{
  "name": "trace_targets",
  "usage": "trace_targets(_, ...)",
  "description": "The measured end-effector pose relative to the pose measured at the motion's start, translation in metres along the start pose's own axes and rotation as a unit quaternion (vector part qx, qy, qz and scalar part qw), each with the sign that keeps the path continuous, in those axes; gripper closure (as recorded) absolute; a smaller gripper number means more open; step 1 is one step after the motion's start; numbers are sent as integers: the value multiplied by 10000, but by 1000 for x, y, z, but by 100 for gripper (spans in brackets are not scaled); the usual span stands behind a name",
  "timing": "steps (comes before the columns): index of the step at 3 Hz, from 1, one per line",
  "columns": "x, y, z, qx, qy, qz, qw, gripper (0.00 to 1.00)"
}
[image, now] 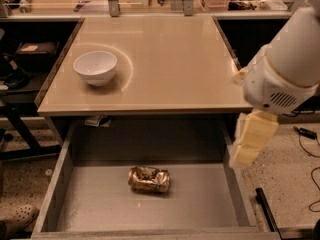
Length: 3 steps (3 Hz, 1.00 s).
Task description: Pick orange can from top drawer and place on counter
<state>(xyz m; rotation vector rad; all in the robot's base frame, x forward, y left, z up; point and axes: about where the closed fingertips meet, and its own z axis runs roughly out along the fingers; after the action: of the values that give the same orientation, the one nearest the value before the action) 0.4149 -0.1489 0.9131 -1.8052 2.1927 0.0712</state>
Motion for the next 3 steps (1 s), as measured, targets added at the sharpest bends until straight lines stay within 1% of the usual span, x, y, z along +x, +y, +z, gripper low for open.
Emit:
trace_targets(1,-20,38,56,-589,-2,14,9983,0)
trace_targets(2,-19,41,59,-526,11,-14,9986,0)
trace_targets(3,-23,54,98,-701,-18,89,9975,0)
